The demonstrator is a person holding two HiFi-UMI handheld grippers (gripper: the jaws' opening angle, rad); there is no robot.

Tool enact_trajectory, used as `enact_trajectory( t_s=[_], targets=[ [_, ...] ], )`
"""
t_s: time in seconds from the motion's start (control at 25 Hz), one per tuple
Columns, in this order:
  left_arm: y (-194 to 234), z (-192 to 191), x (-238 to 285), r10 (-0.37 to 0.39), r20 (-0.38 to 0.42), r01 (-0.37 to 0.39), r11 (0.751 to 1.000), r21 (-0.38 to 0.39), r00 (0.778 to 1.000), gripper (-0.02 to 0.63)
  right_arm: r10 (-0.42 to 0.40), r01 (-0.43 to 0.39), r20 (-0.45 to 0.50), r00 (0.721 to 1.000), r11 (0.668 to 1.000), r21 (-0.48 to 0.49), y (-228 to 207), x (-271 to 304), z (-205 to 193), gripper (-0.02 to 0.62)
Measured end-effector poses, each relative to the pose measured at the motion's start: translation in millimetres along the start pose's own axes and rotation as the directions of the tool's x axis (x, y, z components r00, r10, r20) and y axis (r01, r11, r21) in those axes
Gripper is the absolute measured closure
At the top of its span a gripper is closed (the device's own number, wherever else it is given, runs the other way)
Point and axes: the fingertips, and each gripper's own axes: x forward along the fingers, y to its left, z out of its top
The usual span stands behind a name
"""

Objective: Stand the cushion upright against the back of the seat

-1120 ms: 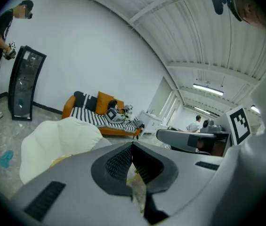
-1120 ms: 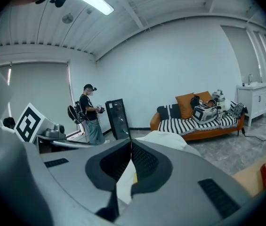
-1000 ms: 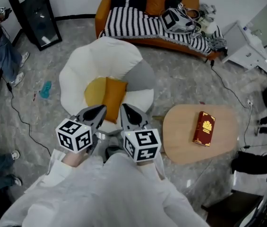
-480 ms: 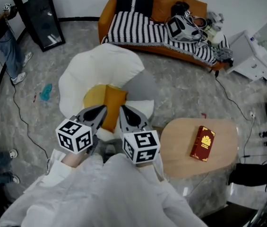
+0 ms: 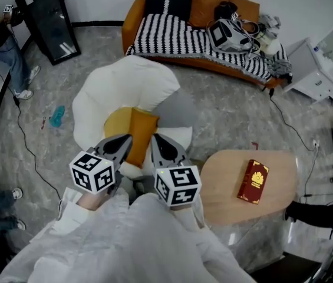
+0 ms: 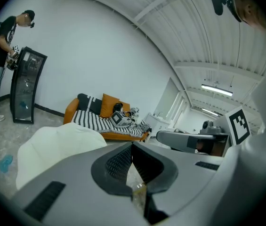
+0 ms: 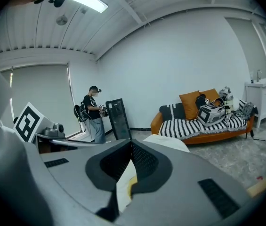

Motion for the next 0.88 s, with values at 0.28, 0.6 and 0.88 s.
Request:
enact_trajectory(
  t_s=[0.28,0.6,0.88],
  targets=[
    [12,4,0,-0.009,-0.022,0.009,1.000,-0.003,1.000,0.600,-0.015,0.015,-0.004,1.000,0.999,0.032,0,16,4,0.583],
    [34,14,-6,-0.051,-0.061,0.050,0.999,-0.017,0.997,0.600,-0.038,0.039,-0.016,0.999,0.997,0.066,20,30,5,0.583],
    [41,14,-9,-0.097,-0.092,0.097,0.995,-0.009,0.991,0.600,-0.070,0.072,-0.022,0.997,0.994,0.084,34,38,1,0.583]
  ],
)
